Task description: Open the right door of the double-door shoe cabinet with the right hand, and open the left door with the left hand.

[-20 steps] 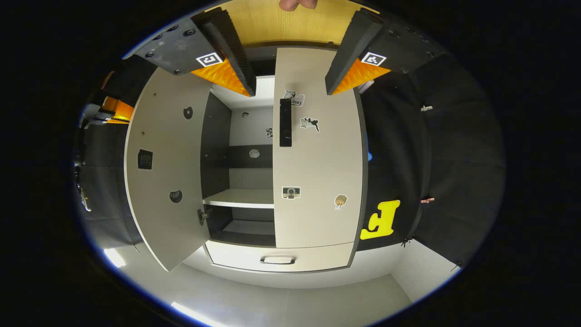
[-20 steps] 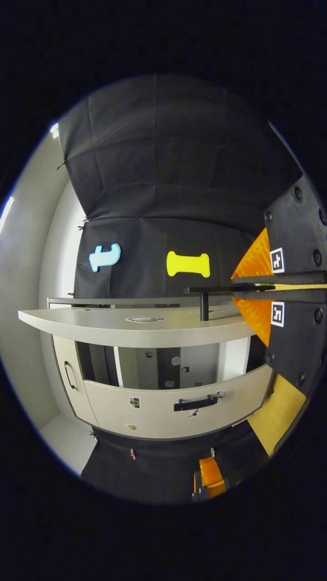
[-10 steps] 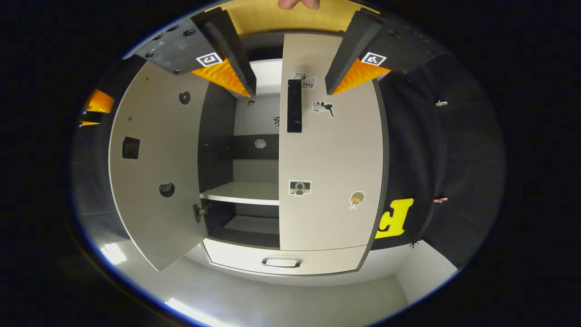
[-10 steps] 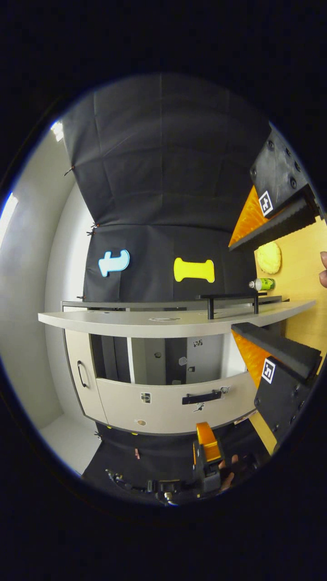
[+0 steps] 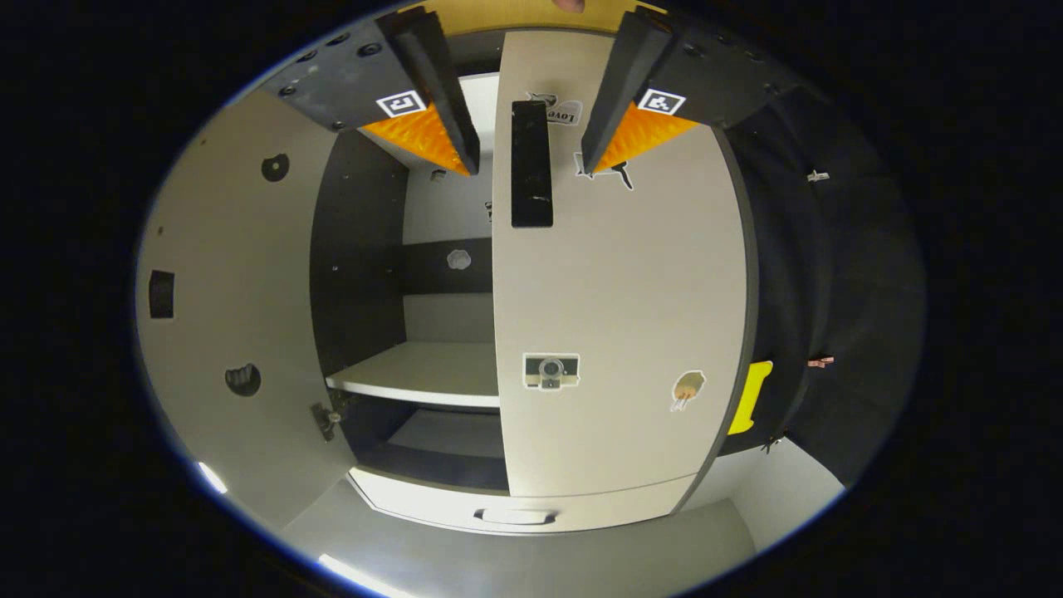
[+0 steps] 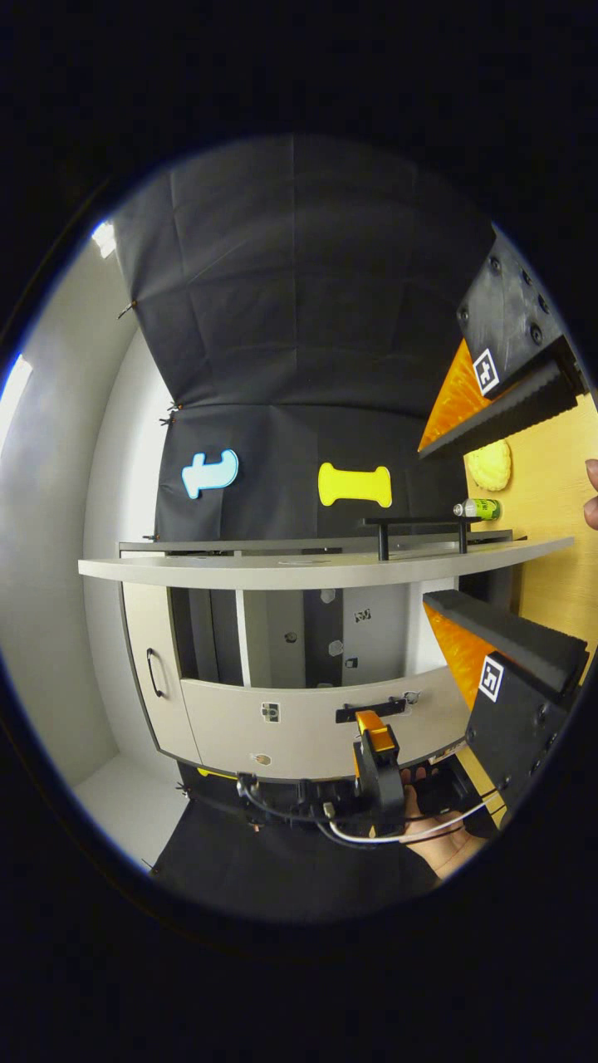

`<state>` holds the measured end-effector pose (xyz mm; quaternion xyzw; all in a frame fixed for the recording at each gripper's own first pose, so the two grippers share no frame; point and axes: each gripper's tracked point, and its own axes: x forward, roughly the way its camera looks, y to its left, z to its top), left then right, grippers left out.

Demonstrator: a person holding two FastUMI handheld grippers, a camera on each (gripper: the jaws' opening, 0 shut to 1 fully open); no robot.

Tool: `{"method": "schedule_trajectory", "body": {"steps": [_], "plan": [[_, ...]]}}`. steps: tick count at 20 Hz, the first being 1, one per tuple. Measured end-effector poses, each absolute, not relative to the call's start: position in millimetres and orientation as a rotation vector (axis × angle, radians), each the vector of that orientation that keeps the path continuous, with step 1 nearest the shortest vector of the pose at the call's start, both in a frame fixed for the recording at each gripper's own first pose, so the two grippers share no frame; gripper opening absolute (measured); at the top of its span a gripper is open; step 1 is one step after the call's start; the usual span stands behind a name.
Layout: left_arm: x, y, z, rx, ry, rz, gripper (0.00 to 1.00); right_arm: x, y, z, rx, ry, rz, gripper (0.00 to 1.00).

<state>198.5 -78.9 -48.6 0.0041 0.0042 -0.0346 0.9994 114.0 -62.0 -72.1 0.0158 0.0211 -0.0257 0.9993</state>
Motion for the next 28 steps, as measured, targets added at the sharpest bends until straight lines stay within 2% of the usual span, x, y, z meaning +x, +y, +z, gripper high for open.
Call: {"method": "schedule_trajectory", "body": {"steps": [1,3,11,13,17,22,28], "plan": [[206.6,-80.8,-53.3,0.001,0.021,-0.071,0.69,114.4,-62.8,-70.0,0.018,0.035,-0.046,0.97],[219.8,-84.5,-62.0,-0.02,0.037,-0.077,0.62,117.0,-67.8,-65.0,-0.008,0.015,-0.045,0.97],[252.3,-81.4,-80.4,0.031,0.079,-0.041,0.39,128.4,-71.3,-52.8,-0.019,-0.039,-0.041,0.97],[253.6,-80.5,-81.8,0.02,0.075,-0.016,0.36,128.2,-72.8,-53.9,-0.021,-0.034,-0.043,0.97],[255.6,-81.8,-87.5,0.002,0.081,0.005,0.37,126.2,-74.1,-53.1,-0.016,-0.037,-0.051,0.98],[250.9,-81.7,-88.5,-0.043,0.117,-0.037,0.21,123.5,-71.3,-51.4,-0.012,-0.044,-0.055,0.98],[218.5,-70.8,-71.8,-0.054,0.109,-0.104,0.17,118.4,-67.4,-48.8,-0.004,-0.056,-0.062,0.97]]}}
